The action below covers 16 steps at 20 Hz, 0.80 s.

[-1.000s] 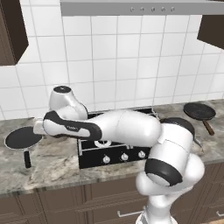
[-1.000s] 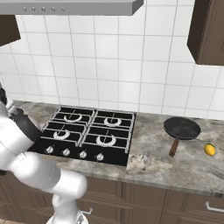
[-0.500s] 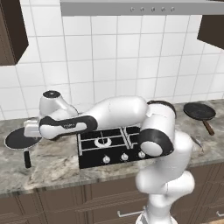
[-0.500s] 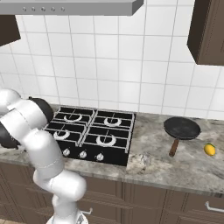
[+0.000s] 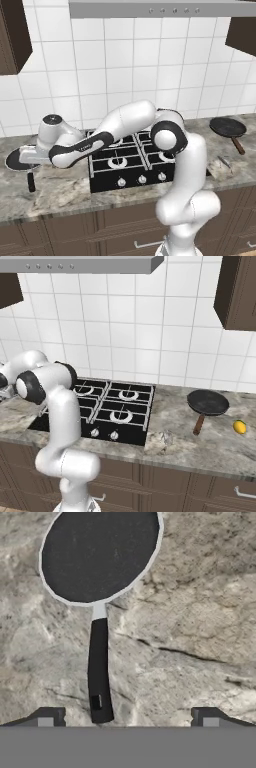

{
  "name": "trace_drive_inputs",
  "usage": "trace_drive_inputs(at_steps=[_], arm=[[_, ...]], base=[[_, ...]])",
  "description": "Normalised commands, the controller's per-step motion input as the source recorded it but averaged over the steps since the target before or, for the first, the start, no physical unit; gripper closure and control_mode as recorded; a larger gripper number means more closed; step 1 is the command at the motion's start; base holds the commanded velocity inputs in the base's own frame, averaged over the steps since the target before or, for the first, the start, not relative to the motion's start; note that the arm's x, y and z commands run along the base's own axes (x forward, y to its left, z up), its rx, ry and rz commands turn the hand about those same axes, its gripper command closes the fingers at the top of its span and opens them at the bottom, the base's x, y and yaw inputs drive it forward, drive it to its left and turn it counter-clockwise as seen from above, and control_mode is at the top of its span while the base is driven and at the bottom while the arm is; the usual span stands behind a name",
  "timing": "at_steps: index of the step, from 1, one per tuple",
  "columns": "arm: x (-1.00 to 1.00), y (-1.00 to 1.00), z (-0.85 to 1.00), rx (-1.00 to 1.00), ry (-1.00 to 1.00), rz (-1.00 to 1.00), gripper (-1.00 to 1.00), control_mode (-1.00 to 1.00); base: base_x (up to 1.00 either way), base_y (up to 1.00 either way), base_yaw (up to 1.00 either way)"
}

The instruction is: Place both pans onto different burners. Then place the lemon and the fish on different pans.

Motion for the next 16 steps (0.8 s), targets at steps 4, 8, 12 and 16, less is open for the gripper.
trace_drive_inputs(at_steps=[4,8,12,16], arm=[[0.0,0.48,-0.02,-0.05,0.0,0.0,-1.0,-1.0],[0.0,0.15,0.0,-0.02,0.0,0.0,-1.0,-1.0],[0.01,0.0,-0.08,0.0,0.0,0.0,-1.0,-1.0],[0.01,-0.01,-0.29,0.0,0.0,0.0,-1.0,-1.0]], base=[[0.0,0.0,0.0],[0.0,0.0,0.0],[0.0,0.0,0.0],[0.0,0.0,0.0]])
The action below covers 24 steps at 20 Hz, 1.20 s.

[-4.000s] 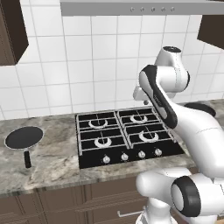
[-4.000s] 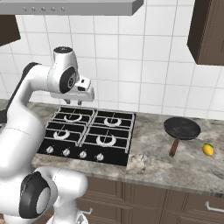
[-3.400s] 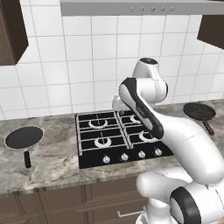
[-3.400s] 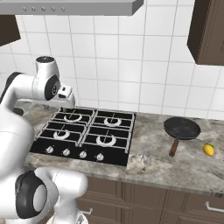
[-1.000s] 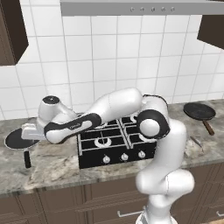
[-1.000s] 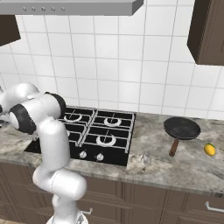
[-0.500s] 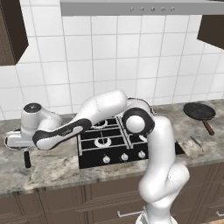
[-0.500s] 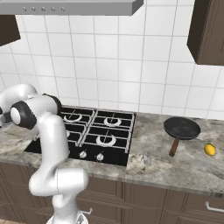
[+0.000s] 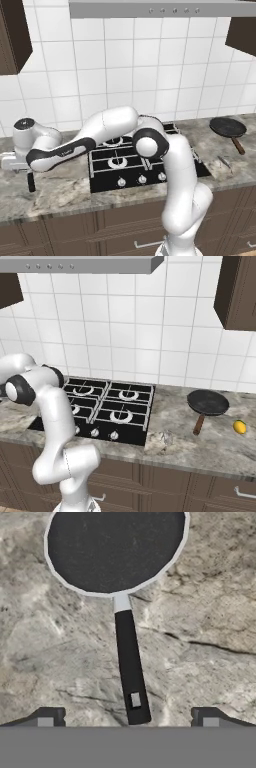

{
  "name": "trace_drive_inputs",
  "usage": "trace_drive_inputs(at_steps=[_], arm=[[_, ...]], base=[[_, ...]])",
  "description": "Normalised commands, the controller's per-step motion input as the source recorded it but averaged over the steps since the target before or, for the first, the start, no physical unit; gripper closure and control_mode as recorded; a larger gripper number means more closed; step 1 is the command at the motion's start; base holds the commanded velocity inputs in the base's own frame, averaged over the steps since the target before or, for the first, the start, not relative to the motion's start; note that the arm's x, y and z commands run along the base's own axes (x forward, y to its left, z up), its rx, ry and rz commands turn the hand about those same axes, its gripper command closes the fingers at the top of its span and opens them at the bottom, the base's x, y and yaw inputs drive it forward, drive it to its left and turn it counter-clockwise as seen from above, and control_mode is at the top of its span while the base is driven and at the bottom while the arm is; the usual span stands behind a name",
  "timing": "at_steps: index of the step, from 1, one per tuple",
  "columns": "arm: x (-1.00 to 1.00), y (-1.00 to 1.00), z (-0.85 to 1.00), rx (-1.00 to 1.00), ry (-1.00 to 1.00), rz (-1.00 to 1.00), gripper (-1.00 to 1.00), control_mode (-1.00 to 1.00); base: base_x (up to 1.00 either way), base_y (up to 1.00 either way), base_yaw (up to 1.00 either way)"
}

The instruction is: Place both pans onto different burners. Then place the lemon and the fish on different pans.

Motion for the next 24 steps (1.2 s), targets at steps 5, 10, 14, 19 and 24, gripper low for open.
trace_drive_inputs(at_steps=[5,10,14,19,24], arm=[[0.0,-0.13,-0.39,0.01,0.0,0.0,-1.0,-1.0],[0.0,-0.08,-0.4,0.02,0.0,0.0,-1.0,-1.0],[0.01,-0.04,-0.33,0.03,0.0,0.0,-1.0,-1.0],[0.03,0.0,-0.29,0.03,0.0,0.0,-1.0,-1.0],[0.07,0.0,-0.2,0.0,0.0,0.0,-1.0,-1.0]], base=[[0.0,0.0,0.0],[0.0,0.0,0.0],[0.0,0.0,0.0],[0.0,0.0,0.0],[0.0,0.0,0.0]])
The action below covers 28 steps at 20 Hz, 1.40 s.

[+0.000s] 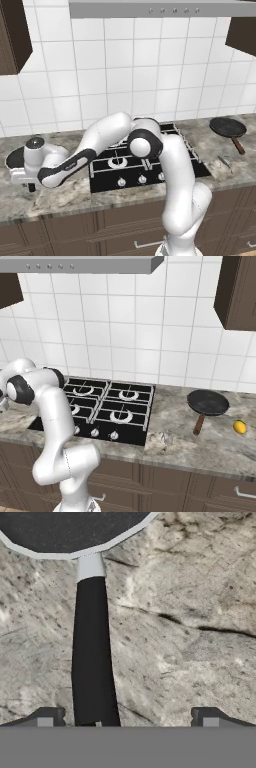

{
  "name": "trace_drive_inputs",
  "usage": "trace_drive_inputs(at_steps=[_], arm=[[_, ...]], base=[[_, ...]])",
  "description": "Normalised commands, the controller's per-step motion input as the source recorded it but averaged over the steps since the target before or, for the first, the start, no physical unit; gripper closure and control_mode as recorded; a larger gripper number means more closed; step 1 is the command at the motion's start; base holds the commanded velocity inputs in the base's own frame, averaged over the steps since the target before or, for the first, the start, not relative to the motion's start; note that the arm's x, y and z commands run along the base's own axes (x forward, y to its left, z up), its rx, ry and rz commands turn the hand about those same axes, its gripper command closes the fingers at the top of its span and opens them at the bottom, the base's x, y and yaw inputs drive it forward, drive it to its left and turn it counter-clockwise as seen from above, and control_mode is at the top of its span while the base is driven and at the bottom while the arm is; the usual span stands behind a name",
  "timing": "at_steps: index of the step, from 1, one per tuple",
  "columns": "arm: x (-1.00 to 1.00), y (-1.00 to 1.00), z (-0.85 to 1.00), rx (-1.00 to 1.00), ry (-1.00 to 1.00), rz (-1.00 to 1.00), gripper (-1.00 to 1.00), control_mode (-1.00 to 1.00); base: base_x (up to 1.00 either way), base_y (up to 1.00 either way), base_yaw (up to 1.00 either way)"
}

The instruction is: Place both pans onto different burners. Then place the lemon and the fish on different pans.

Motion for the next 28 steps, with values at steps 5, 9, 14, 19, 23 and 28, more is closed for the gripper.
trace_drive_inputs(at_steps=[5,9,14,19,23,28], arm=[[0.2,0.08,-0.03,0.0,0.0,0.0,-1.0,-1.0],[0.18,0.15,0.0,0.0,0.0,0.0,-1.0,-1.0],[0.16,0.19,-0.03,0.0,0.0,0.0,-1.0,-1.0],[0.19,0.16,-0.09,0.0,0.0,0.0,-1.0,-1.0],[0.14,0.18,-0.17,0.0,0.0,0.0,1.0,-1.0],[0.01,0.02,0.0,0.0,0.01,0.0,1.0,-1.0]], base=[[0.0,0.0,0.0],[0.0,0.0,0.0],[0.0,0.0,0.0],[0.0,0.0,0.0],[0.0,0.0,0.0],[0.0,0.0,0.0]])
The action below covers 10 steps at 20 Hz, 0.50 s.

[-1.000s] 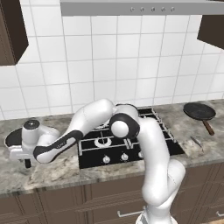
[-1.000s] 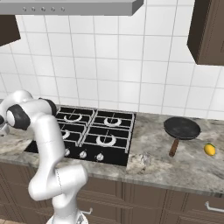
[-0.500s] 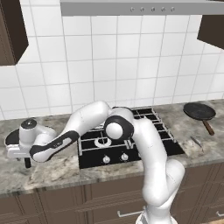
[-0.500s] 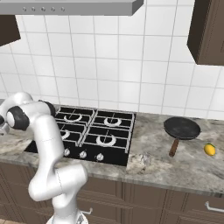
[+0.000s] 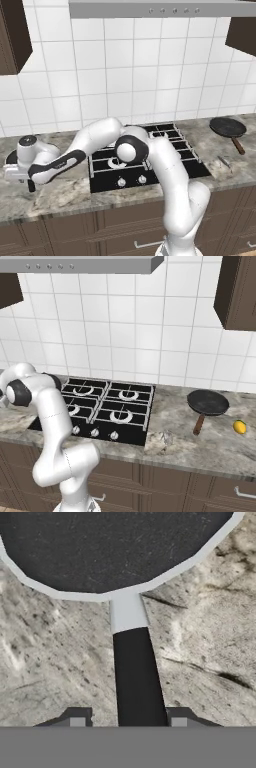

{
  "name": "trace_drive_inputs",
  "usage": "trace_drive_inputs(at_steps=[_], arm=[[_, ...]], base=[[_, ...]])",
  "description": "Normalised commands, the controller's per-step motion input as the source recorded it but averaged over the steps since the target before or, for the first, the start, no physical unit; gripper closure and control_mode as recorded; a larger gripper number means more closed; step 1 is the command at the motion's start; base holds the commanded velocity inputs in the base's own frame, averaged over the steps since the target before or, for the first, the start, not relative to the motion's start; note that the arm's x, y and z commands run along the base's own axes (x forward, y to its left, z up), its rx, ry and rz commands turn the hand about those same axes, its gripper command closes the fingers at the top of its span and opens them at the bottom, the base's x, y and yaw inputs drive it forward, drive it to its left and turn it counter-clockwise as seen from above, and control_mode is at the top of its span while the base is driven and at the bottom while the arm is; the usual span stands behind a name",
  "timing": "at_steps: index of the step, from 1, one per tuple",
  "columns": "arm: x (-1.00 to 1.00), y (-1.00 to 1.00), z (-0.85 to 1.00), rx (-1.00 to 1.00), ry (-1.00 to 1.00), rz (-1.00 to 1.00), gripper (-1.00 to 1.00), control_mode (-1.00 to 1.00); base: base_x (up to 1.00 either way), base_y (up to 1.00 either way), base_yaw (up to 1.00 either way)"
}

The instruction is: Place both pans onto different burners. Then place the lemon and the fish on different pans.

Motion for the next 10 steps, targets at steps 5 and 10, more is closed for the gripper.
trace_drive_inputs(at_steps=[5,10], arm=[[0.0,-0.05,0.19,0.0,-0.02,0.0,1.0,-1.0],[-0.27,-0.46,0.7,0.0,-0.06,-0.06,1.0,-1.0]], base=[[0.0,0.0,0.0],[0.0,0.0,0.0]])
